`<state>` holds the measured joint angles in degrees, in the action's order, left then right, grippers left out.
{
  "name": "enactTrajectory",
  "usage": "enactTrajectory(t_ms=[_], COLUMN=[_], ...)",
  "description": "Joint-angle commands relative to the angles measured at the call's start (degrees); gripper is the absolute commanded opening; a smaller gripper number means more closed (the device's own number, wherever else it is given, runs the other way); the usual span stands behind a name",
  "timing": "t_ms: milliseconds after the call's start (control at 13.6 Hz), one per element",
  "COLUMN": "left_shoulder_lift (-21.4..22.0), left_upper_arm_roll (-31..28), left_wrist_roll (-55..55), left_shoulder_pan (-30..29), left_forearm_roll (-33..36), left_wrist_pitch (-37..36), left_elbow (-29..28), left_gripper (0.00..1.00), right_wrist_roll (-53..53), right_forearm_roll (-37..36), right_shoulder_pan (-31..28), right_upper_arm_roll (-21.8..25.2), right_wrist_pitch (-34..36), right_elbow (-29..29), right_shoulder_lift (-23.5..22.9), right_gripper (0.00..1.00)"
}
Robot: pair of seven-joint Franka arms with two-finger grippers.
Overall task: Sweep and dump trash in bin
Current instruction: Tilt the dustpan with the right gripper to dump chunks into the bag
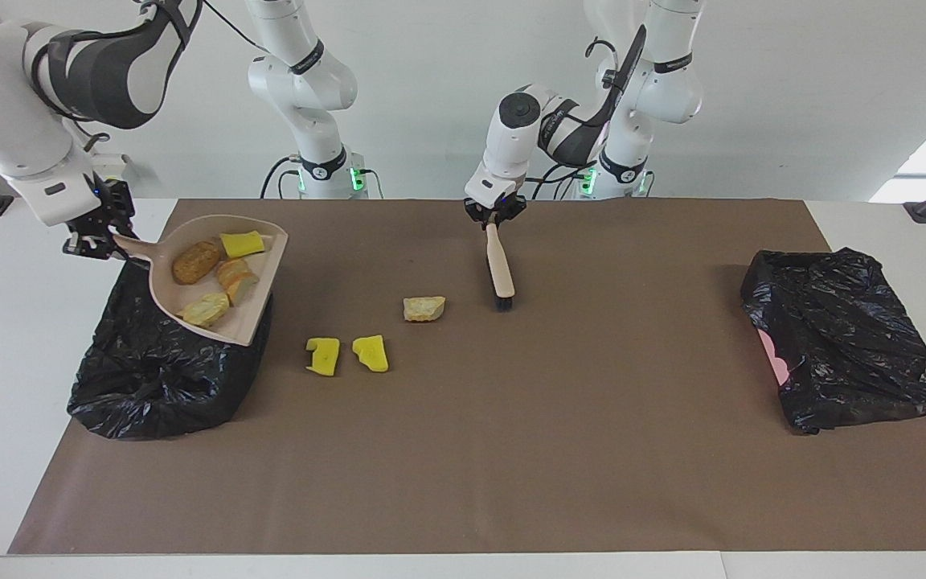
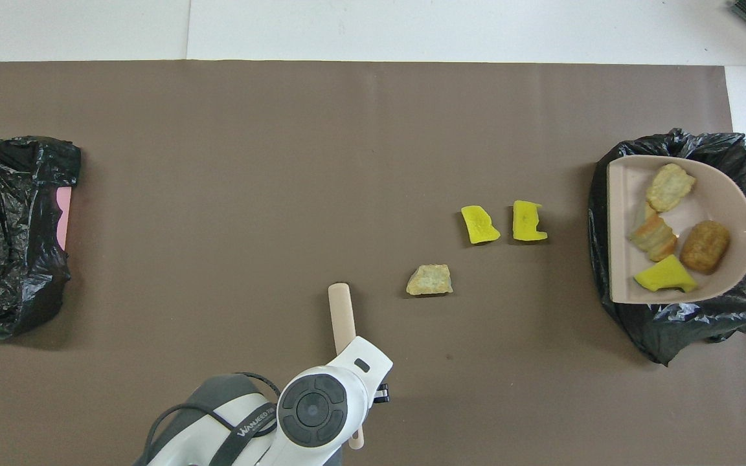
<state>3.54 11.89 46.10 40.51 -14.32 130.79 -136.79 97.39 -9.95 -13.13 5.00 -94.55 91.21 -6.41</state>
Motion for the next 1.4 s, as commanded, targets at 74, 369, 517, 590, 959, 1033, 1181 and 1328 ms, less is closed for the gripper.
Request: enactTrajectory(t_ms=[74, 369, 517, 590, 959, 1033, 1181, 1328], left_shoulder_lift=[0.33, -1.07, -1.08, -1.16, -0.90, -0.46, 0.85, 2.35], left_upper_arm_roll=[-1.08, -1.52, -1.52, -1.61, -1.61, -1.61, -1.78, -1.78], left_wrist_roll=[0.91, -0.22, -0.92, -1.19, -7.06, -10.04, -17.24, -24.80], left_shoulder_pan=[1.50, -1.91, -6.30, -8.41, -20.97, -23.17, -27.83, -32.93], left_forearm_roll=[-0.80, -0.45, 0.25, 0.34, 5.08, 5.18, 5.18, 5.18], left_wrist_pitch=[1.40, 0.61, 0.43, 0.43, -1.67, -3.16, -6.76, -11.23], left_elbow=[-0.94, 1.69, 3.89, 4.59, 8.81, 8.99, 9.17, 10.48], left_gripper=[0.39, 1.00, 1.00, 1.00, 1.00, 1.00, 1.00, 1.00], right_wrist_roll=[5.69, 5.18, 4.66, 3.00, -1.06, -1.15, -1.33, -0.28], right_forearm_roll=[-8.04, -16.22, -22.54, -23.70, -33.03, -33.11, -33.02, -32.76], right_shoulder_pan=[-2.78, -2.26, -0.86, -0.59, -0.58, -0.58, -0.15, -0.41], right_upper_arm_roll=[-0.78, -0.78, -1.13, -1.13, -1.13, -1.13, -1.22, -1.22], right_wrist_pitch=[-10.61, -17.85, -18.82, -19.87, -21.38, -20.77, -20.50, -20.32], right_elbow=[2.81, 9.23, 14.58, 16.69, 18.82, 18.91, 18.56, 16.47], right_shoulder_lift=[1.58, 4.73, 7.89, 9.04, 10.54, 10.54, 10.46, 9.41], right_gripper=[0.00, 0.00, 0.00, 0.00, 0.00, 0.00, 0.00, 0.00])
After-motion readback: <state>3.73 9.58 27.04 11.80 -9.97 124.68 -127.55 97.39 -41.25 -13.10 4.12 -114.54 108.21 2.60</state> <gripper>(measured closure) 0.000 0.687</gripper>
